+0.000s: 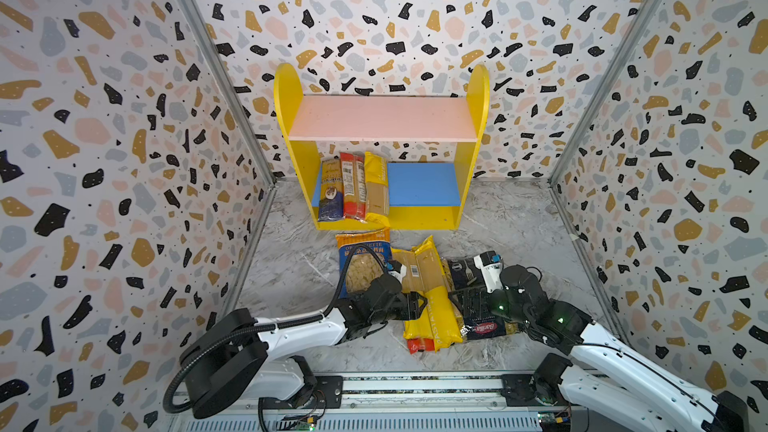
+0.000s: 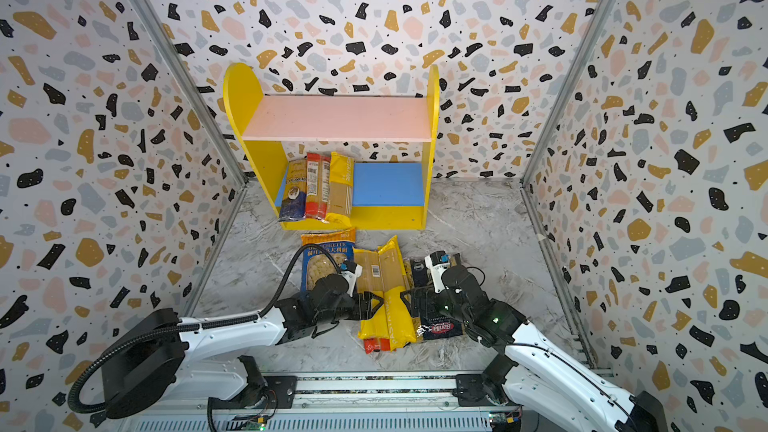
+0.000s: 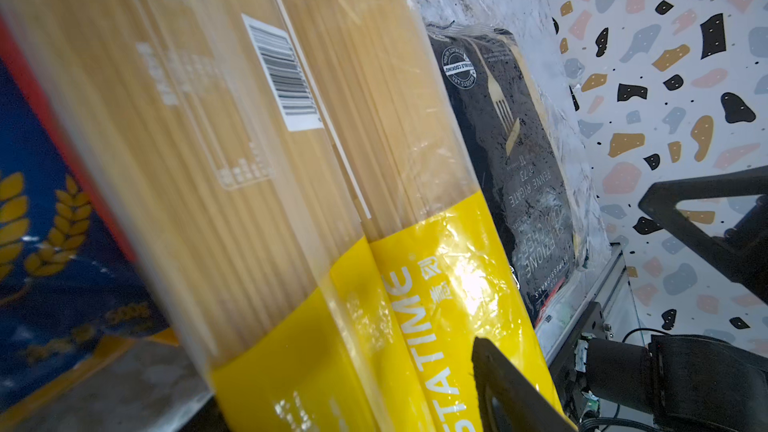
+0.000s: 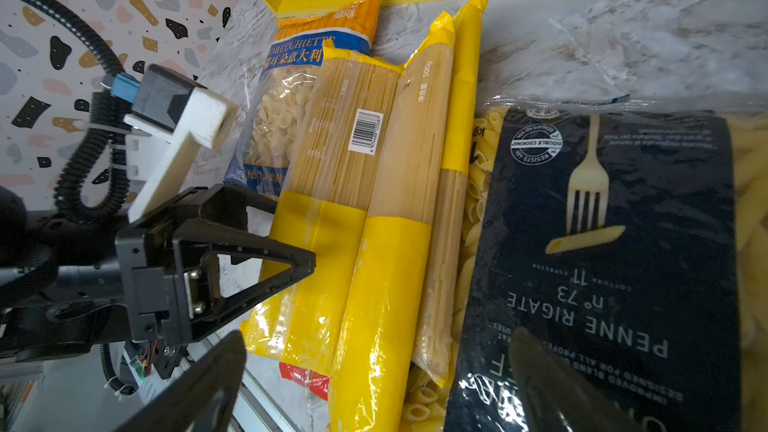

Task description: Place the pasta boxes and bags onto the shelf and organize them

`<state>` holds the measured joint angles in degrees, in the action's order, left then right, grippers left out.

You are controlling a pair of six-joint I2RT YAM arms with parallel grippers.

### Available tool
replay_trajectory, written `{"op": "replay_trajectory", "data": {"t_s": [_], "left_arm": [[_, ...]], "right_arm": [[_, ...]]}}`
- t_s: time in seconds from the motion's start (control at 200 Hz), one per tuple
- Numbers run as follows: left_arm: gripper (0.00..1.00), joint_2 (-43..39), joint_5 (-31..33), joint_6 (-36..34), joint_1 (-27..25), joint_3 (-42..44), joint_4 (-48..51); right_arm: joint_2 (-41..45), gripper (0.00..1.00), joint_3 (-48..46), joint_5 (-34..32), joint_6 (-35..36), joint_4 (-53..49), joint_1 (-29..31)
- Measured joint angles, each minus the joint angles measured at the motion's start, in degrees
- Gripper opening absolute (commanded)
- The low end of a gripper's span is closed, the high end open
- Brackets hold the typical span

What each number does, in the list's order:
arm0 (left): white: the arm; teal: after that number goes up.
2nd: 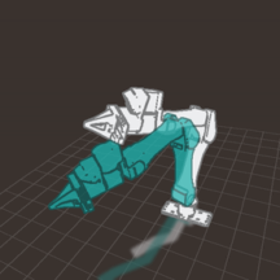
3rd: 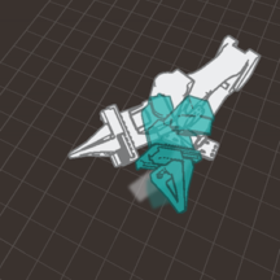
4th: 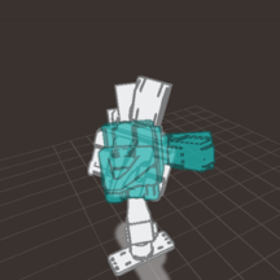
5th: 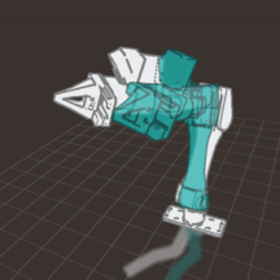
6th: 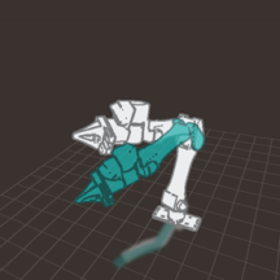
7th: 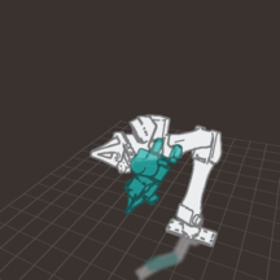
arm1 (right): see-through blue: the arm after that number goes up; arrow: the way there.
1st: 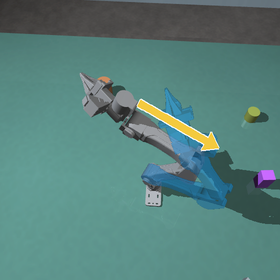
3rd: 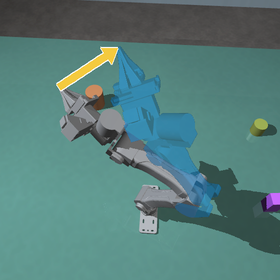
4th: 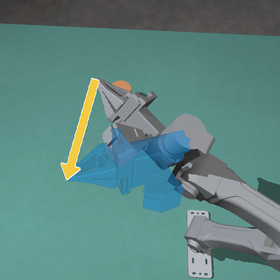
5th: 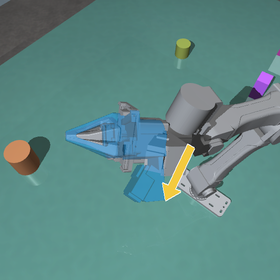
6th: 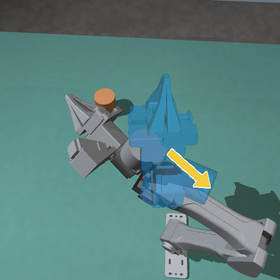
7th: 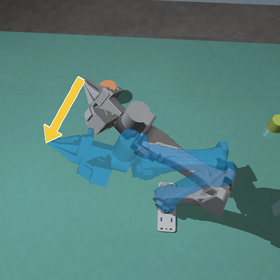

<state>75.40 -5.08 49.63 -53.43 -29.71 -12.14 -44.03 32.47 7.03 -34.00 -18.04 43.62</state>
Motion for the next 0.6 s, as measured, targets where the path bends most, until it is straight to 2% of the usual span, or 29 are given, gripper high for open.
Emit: {"op": "replay_trajectory", "data": {"t_s": [0.29, 0.601], "left_arm": [[0.70, 6.05, -0.28, 0.00, -1.75, -3.10, -0.39], [0.68, 9.66, -1.14, 0.87, -1.99, -2.84, -6.23]], "right_arm": [[2.93, 0.99, -0.70, -0.20, 0.04, -0.87, -0.87], [3.54, 0.99, -2.54, 0.92, 0.81, -0.96, -3.17]]}}
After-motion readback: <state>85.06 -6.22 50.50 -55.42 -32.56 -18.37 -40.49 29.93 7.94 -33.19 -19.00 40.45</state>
